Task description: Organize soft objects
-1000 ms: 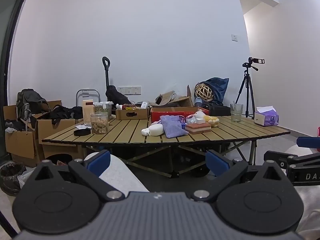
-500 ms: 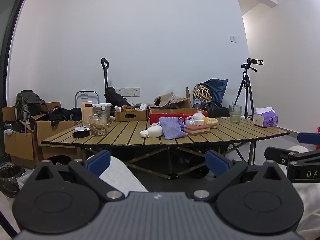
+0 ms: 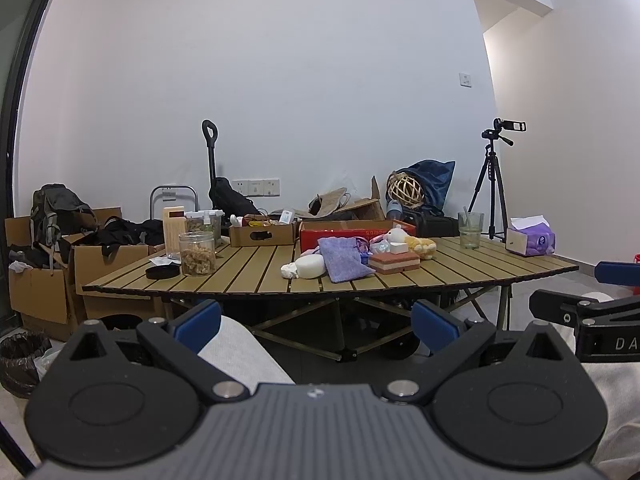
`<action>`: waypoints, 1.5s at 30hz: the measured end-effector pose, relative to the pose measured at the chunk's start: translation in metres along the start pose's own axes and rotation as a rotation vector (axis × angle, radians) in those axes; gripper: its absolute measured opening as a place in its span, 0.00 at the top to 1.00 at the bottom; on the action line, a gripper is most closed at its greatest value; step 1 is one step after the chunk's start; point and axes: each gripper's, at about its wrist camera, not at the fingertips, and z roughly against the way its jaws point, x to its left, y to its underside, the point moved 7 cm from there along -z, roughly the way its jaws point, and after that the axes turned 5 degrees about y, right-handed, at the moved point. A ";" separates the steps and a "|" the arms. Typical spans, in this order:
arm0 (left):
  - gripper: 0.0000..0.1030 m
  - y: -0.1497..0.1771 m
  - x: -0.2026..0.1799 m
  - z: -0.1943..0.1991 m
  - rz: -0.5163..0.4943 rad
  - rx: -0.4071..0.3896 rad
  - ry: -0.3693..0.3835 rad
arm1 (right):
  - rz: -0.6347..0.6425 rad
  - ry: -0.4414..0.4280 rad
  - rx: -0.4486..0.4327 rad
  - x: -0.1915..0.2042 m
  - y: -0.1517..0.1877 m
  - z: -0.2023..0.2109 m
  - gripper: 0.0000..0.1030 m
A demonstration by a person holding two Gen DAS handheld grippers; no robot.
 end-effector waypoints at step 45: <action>0.00 -0.004 0.000 0.004 -0.006 -0.013 0.008 | -0.018 0.007 -0.027 -0.002 -0.002 0.004 0.00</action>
